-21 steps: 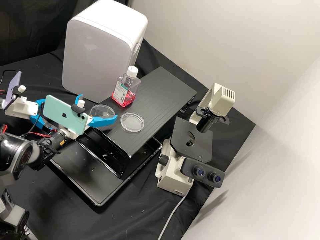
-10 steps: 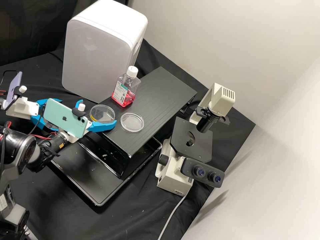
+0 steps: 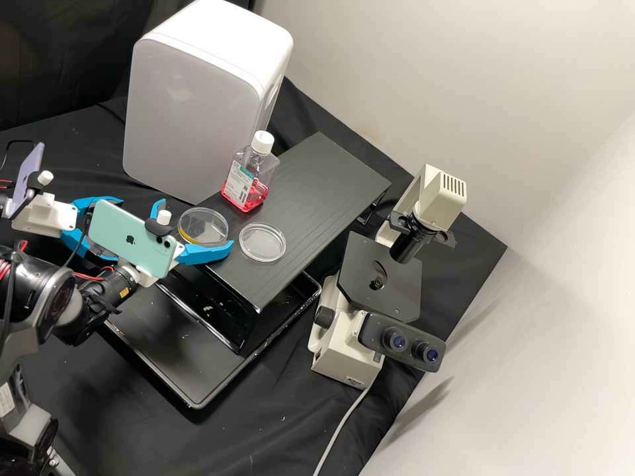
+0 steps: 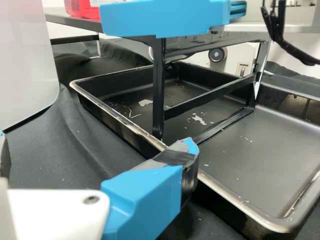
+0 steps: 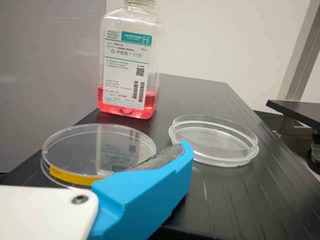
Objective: Place the lid on the petri dish
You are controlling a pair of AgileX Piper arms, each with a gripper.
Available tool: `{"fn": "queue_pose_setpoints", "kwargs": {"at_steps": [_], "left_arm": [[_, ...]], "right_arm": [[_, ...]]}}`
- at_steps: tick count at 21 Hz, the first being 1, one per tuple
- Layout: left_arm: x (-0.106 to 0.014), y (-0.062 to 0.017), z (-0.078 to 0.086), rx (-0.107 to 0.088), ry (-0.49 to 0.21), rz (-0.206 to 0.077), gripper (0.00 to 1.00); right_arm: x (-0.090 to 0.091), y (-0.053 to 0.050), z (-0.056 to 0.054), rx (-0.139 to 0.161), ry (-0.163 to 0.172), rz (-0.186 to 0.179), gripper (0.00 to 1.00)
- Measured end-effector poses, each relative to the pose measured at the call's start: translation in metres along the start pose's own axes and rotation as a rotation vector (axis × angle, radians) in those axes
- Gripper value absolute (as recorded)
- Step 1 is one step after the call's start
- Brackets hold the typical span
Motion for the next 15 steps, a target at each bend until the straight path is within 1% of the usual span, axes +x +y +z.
{"fn": "queue_pose_setpoints", "kwargs": {"at_steps": [1, 4, 6, 7, 9, 13, 14, 15], "left_arm": [[0.0000, 0.0000, 0.0000, 0.000, 0.000, 0.000, 1.00], [0.0000, 0.0000, 0.0000, 0.000, 0.000, 0.000, 1.00], [0.0000, 0.0000, 0.0000, 0.000, 0.000, 0.000, 1.00], [0.0000, 0.0000, 0.0000, 0.000, 0.000, 0.000, 1.00], [0.0000, 0.0000, 0.0000, 0.000, 0.000, 0.000, 1.00], [0.0000, 0.0000, 0.0000, 0.000, 0.000, 0.000, 1.00], [0.0000, 0.0000, 0.0000, 0.000, 0.000, 0.000, 1.00], [0.0000, 0.0000, 0.0000, 0.000, 0.000, 0.000, 1.00]], "right_arm": [[0.0008, 0.0002, 0.0021, 0.007, -0.004, -0.004, 1.00], [0.0052, 0.0030, 0.0059, 0.033, -0.013, 0.003, 1.00], [0.0074, 0.0043, 0.0071, 0.046, -0.011, 0.004, 1.00], [0.0076, 0.0045, 0.0075, 0.044, -0.006, -0.001, 1.00], [0.0081, 0.0052, 0.0085, 0.051, -0.001, -0.007, 1.00], [0.0085, 0.0065, 0.0098, 0.051, -0.001, -0.006, 1.00], [0.0085, 0.0065, 0.0098, 0.051, -0.001, -0.006, 0.00], [0.0085, 0.0067, 0.0100, 0.052, -0.001, -0.006, 0.00]]}}
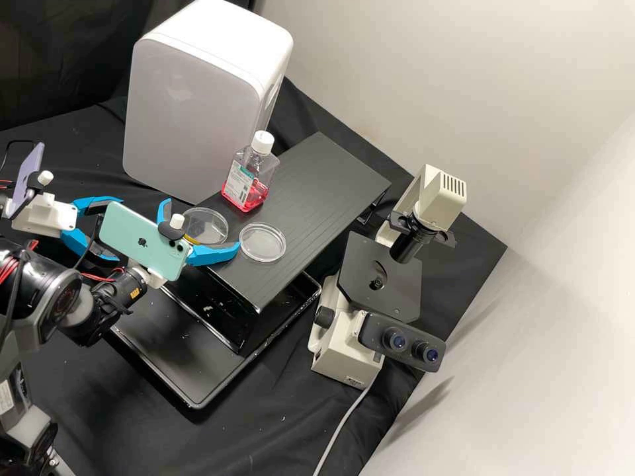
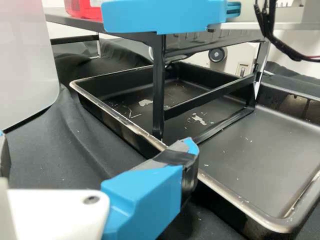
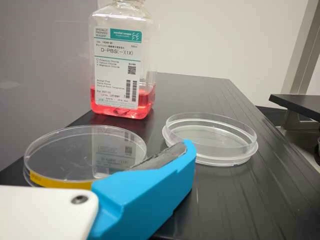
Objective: Place the lid on the petri dish
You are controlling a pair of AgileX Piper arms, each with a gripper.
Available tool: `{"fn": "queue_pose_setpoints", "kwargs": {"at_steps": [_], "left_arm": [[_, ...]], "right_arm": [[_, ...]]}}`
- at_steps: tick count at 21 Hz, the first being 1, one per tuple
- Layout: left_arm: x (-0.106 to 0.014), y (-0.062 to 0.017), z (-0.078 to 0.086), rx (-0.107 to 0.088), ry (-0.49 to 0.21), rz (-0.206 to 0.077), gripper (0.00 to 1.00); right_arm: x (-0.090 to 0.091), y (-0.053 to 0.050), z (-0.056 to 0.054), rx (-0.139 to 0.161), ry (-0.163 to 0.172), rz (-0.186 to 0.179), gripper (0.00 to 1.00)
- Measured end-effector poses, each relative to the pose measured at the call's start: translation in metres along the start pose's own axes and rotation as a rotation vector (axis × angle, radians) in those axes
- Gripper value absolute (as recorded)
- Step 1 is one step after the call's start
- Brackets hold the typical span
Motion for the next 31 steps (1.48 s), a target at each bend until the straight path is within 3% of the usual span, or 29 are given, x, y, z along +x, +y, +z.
{"fn": "queue_pose_setpoints", "kwargs": {"at_steps": [5, 31], "left_arm": [[0.0000, 0.0000, 0.0000, 0.000, 0.000, 0.000, 1.00], [0.0031, -0.0016, 0.0002, 0.000, -0.002, -0.004, 1.00]], "right_arm": [[0.0003, 0.0009, 0.0009, 0.017, 0.003, -0.002, 0.00], [0.0019, 0.0052, 0.0055, 0.028, -0.026, 0.012, 0.00]]}}
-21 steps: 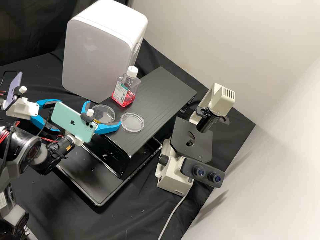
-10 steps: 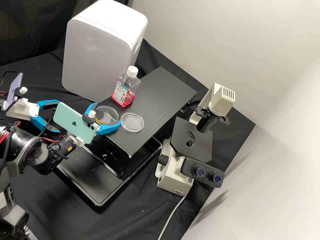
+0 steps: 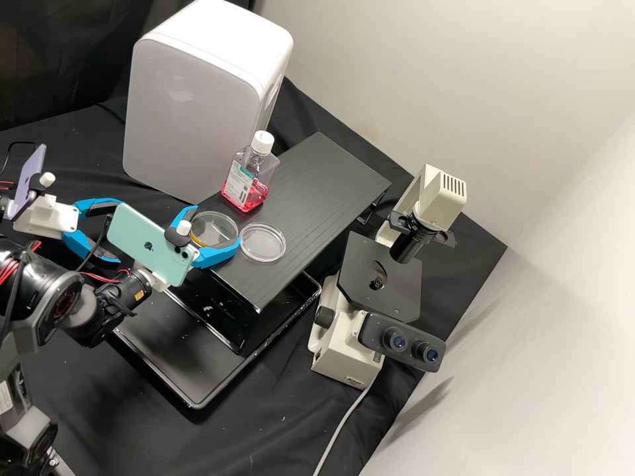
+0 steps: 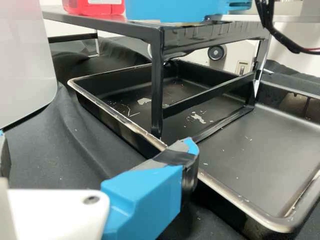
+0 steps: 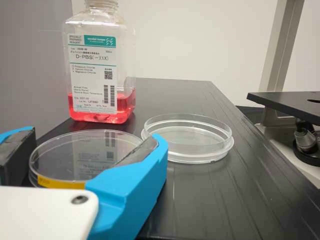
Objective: Place the lid on the petri dish
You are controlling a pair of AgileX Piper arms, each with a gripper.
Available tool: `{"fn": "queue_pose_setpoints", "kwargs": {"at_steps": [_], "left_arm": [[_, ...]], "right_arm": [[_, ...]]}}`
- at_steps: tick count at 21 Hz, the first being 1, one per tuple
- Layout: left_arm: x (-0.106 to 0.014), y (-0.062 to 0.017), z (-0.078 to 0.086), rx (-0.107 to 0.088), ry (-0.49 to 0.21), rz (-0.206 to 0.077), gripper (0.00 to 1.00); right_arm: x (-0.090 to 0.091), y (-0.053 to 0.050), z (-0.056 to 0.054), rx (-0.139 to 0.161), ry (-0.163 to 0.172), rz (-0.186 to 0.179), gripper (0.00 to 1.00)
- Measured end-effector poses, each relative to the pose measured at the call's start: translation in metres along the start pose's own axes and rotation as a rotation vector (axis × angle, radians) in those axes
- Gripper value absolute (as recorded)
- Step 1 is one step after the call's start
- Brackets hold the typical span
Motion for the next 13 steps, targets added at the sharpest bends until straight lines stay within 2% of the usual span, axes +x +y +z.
{"fn": "queue_pose_setpoints", "kwargs": {"at_steps": [5, 13], "left_arm": [[0.000, -0.0001, 0.000, 0.000, -0.001, 0.000, 1.00], [0.000, -0.0001, 0.000, 0.000, -0.001, 0.000, 1.00]], "right_arm": [[0.000, 0.001, -0.001, 0.001, 0.003, 0.003, 0.00], [-0.012, 0.011, -0.008, 0.012, 0.034, 0.040, 0.00]]}}
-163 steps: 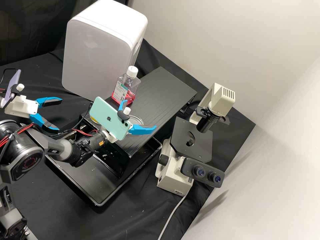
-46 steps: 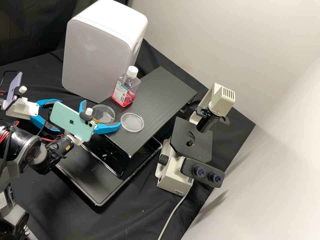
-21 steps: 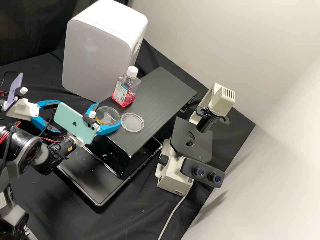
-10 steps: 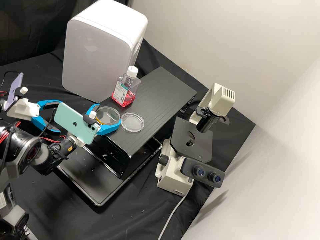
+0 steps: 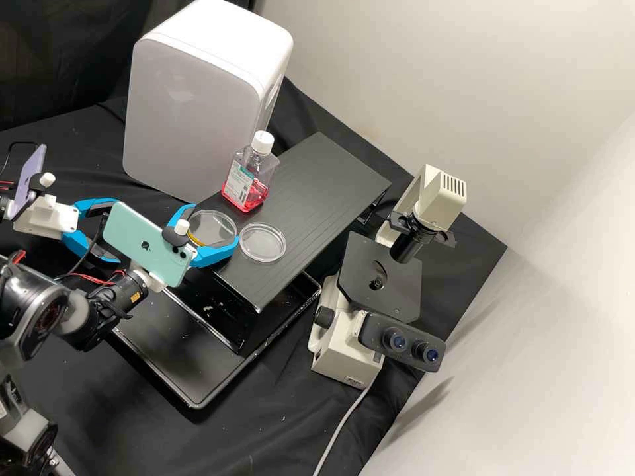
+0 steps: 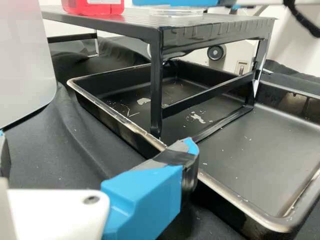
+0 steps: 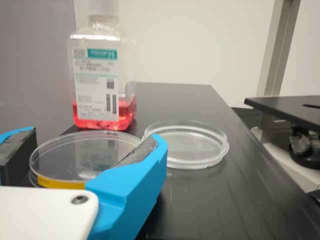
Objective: Place the lid on the petri dish
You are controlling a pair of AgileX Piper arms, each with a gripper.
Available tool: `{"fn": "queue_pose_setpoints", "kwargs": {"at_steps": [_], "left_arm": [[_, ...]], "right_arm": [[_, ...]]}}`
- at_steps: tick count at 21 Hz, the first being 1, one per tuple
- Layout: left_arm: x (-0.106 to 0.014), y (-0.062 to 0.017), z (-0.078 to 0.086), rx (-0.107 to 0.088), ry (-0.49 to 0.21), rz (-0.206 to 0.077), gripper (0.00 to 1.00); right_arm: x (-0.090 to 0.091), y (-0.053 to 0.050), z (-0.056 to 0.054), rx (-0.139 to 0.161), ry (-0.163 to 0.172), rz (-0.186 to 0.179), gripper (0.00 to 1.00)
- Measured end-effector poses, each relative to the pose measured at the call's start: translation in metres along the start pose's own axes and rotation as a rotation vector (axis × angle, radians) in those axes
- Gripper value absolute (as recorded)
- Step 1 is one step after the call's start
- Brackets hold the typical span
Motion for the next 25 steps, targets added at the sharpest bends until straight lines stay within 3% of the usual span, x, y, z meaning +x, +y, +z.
{"fn": "queue_pose_setpoints", "kwargs": {"at_steps": [5, 10, 14, 22, 25], "left_arm": [[0.000, 0.0000, 0.000, 0.000, 0.000, 0.000, 1.00], [0.000, -0.0002, 0.001, 0.001, -0.002, -0.001, 1.00], [0.000, -0.0002, 0.001, 0.001, -0.002, -0.001, 1.00], [0.000, -0.0006, 0.001, 0.001, -0.004, -0.002, 1.00], [0.000, -0.0006, 0.001, 0.001, -0.004, -0.002, 1.00]], "right_arm": [[-0.004, 0.018, 0.001, 0.004, -0.009, 0.077, 0.00], [0.000, 0.039, 0.014, 0.000, -0.064, 0.173, 0.00], [0.012, 0.048, 0.022, -0.004, -0.093, 0.212, 0.00], [0.041, 0.049, 0.025, -0.008, -0.106, 0.171, 0.00], [0.048, 0.044, 0.026, -0.003, -0.123, 0.135, 0.00]]}}
